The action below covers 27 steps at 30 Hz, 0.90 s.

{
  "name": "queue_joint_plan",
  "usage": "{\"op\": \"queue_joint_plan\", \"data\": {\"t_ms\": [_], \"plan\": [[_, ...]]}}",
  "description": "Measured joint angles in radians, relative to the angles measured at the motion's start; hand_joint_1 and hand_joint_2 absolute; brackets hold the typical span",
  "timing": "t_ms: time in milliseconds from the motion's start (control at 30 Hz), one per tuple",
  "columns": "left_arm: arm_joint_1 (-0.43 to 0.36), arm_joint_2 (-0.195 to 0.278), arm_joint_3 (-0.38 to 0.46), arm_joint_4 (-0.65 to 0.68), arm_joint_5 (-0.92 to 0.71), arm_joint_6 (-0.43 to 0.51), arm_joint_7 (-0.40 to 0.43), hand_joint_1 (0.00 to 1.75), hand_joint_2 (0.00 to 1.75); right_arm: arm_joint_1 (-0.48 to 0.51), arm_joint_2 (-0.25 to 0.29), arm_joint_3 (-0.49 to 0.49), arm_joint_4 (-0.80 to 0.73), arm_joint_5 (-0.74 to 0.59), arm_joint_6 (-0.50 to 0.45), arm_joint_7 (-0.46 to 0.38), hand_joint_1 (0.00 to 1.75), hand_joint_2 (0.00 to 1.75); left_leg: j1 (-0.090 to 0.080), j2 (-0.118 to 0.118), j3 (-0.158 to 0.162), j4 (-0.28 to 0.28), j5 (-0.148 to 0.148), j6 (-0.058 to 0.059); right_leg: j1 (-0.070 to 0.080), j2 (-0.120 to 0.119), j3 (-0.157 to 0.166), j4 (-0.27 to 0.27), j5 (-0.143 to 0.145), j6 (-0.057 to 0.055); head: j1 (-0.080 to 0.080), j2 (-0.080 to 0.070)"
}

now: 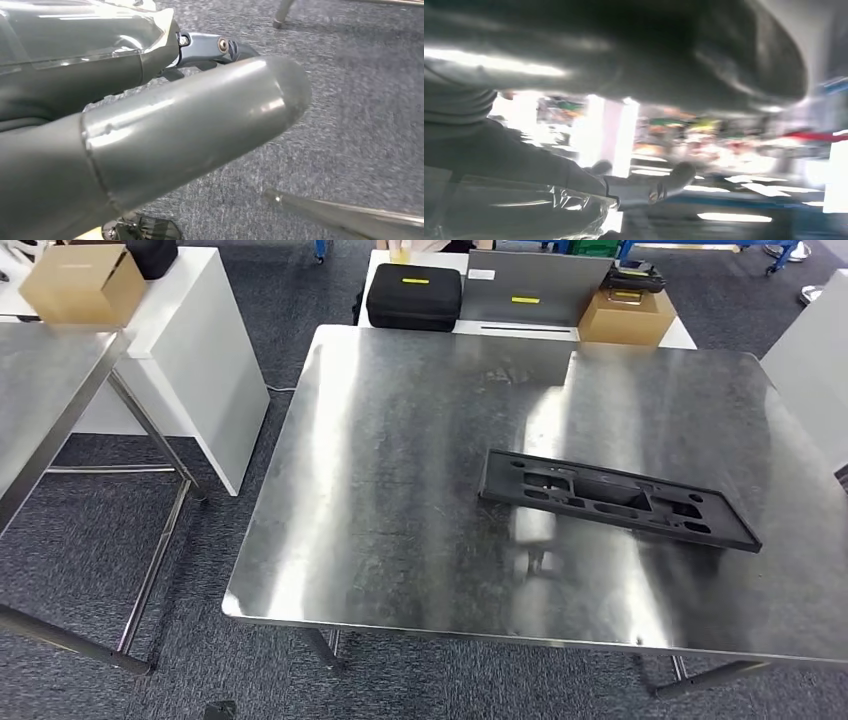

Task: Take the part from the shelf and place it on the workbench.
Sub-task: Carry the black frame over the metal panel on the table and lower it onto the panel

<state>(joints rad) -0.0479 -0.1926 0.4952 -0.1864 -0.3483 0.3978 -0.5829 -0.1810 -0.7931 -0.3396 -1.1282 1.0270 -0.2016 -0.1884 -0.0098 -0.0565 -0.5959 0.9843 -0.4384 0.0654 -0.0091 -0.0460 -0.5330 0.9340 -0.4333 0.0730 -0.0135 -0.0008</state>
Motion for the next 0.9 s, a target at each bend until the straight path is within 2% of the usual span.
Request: {"op": "queue_joint_plan", "data": {"t_ms": [67, 133, 200, 300, 433, 567, 633, 700, 767, 833, 900], "plan": [[-0.001, 0.000, 0.002, 0.000, -0.011, -0.002, 0.002, 0.00, 0.00, 0.101, 0.157, -0.314, -0.173, 0.122, 0.084, -0.201, 0.00, 0.00, -0.001, -0.004, 0.006, 0.000, 0.001, 0.002, -0.004, -0.004, -0.007, 0.001, -0.004, 0.001, 0.000, 0.000], [0.003, -0.002, 0.005, 0.000, -0.019, -0.007, 0.003, 0.00, 0.00, 0.152, 0.307, -0.595, -0.318, 0.195, 0.129, -0.323, 0.00, 0.00, 0.001, -0.011, 0.010, -0.001, 0.001, 0.000, -0.005, -0.012, -0.010, 0.001, -0.010, -0.002, 0.000, 0.000], [0.008, -0.007, 0.006, 0.000, -0.026, -0.012, 0.001, 0.00, 0.00, 0.191, 0.442, -0.801, -0.435, 0.233, 0.130, -0.346, 0.00, 0.00, 0.003, -0.012, 0.012, -0.002, -0.002, -0.004, -0.004, -0.014, -0.007, 0.002, -0.014, -0.006, 0.001, 0.000], [0.002, -0.018, 0.008, 0.000, -0.036, -0.018, -0.002, 0.00, 0.00, 0.229, 0.613, -0.972, -0.545, 0.274, 0.086, -0.321, 0.00, 0.00, 0.001, 0.005, 0.015, -0.002, -0.006, -0.008, -0.003, 0.004, -0.002, 0.005, -0.014, -0.006, 0.000, 0.000], [-0.016, -0.029, 0.008, 0.000, -0.042, -0.018, 0.001, 0.00, 0.00, 0.249, 0.777, -1.093, -0.609, 0.319, -0.063, -0.331, 0.00, 0.00, -0.001, 0.031, 0.022, -0.003, -0.013, -0.012, -0.003, 0.031, -0.003, 0.007, -0.014, -0.006, 0.000, 0.000], [-0.027, -0.034, 0.008, 0.000, -0.042, -0.016, 0.001, 0.00, 0.00, 0.254, 0.872, -1.155, -0.629, 0.323, -0.104, -0.339, 0.00, 0.00, 0.000, 0.040, 0.027, -0.003, -0.016, -0.012, -0.004, 0.040, -0.007, 0.007, -0.015, -0.008, 0.000, 0.000], [-0.030, -0.035, 0.009, 0.000, -0.042, -0.010, 0.002, 0.00, 0.00, 0.246, 0.913, -1.172, -0.599, 0.337, -0.167, -0.354, 0.00, 0.00, 0.000, 0.041, 0.029, -0.003, -0.017, -0.012, -0.004, 0.041, -0.009, 0.007, -0.015, -0.009, 0.001, 0.000], [-0.033, -0.038, 0.012, 0.000, -0.043, 0.003, 0.010, 0.00, 0.00, 0.233, 0.948, -1.183, -0.509, 0.375, -0.287, -0.366, 0.00, 0.00, 0.000, 0.042, 0.030, -0.003, -0.017, -0.012, -0.003, 0.041, -0.008, 0.007, -0.015, -0.009, 0.000, 0.000], [-0.036, -0.041, 0.015, 0.000, -0.051, 0.014, 0.027, 0.00, 0.00, 0.214, 0.968, -1.191, -0.356, 0.422, -0.401, -0.336, 0.00, 0.00, 0.000, 0.042, 0.031, -0.003, -0.016, -0.012, -0.003, 0.042, -0.007, 0.007, -0.015, -0.008, 0.000, 0.000], [-0.037, -0.043, 0.014, 0.000, -0.077, 0.005, 0.053, 0.00, 0.00, 0.193, 0.974, -1.195, -0.174, 0.469, -0.461, -0.252, 0.00, 0.00, 0.000, 0.042, 0.032, -0.003, -0.016, -0.012, -0.003, 0.042, -0.006, 0.007, -0.014, -0.008, 0.001, 0.000], [-0.039, -0.042, 0.009, 0.000, -0.115, -0.021, 0.088, 0.00, 0.00, 0.171, 0.968, -1.199, 0.021, 0.491, -0.478, -0.147, 0.00, 0.00, 0.000, 0.042, 0.033, -0.003, -0.016, -0.011, -0.003, 0.043, -0.005, 0.007, -0.014, -0.008, 0.001, 0.000]]}}
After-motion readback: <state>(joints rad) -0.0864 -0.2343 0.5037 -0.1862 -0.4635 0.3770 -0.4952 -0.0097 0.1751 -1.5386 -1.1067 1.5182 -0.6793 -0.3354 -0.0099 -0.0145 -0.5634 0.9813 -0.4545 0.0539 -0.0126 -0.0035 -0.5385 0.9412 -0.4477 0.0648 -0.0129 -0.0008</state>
